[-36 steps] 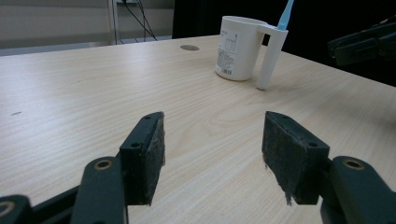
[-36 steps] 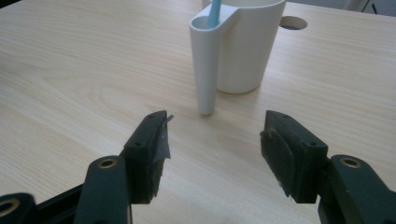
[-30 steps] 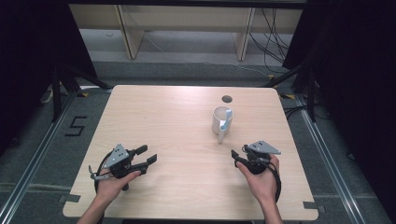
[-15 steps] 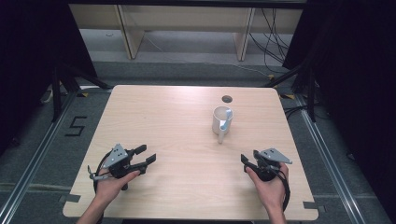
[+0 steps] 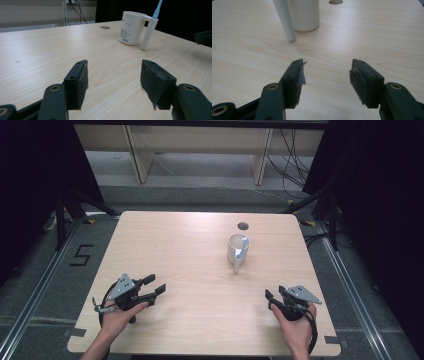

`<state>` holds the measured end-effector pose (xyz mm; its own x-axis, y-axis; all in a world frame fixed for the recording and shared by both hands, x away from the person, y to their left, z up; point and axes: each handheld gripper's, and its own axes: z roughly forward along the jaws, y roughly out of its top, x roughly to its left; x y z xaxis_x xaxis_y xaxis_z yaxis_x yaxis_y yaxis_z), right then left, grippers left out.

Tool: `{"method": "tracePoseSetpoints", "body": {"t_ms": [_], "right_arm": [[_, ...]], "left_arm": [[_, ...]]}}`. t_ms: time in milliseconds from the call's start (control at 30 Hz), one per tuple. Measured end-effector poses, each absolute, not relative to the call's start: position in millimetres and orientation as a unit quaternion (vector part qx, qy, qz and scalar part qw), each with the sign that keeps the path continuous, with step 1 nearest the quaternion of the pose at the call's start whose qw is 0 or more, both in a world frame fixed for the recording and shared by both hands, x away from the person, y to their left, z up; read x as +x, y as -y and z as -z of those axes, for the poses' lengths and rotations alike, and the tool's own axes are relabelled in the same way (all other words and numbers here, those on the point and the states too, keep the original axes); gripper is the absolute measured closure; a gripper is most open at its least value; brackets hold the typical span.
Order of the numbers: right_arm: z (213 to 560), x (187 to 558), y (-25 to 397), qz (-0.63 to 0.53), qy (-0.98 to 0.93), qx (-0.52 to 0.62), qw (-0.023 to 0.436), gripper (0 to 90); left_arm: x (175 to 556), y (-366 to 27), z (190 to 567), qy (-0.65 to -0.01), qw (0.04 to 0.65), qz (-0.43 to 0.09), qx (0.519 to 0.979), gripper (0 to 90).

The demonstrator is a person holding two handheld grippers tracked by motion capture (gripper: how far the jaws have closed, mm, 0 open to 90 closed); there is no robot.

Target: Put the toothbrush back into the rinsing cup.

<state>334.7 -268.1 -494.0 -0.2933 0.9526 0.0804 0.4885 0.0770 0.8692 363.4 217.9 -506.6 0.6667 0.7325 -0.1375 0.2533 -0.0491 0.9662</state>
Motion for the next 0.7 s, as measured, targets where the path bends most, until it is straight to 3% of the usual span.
{"method": "tracePoseSetpoints", "body": {"t_ms": [700], "right_arm": [[506, 316, 295, -0.436, -0.639, 0.558, 0.301, 45.0]], "left_arm": [[364, -218, 509, -0.355, 0.598, -0.200, 0.690, 38.4]]}}
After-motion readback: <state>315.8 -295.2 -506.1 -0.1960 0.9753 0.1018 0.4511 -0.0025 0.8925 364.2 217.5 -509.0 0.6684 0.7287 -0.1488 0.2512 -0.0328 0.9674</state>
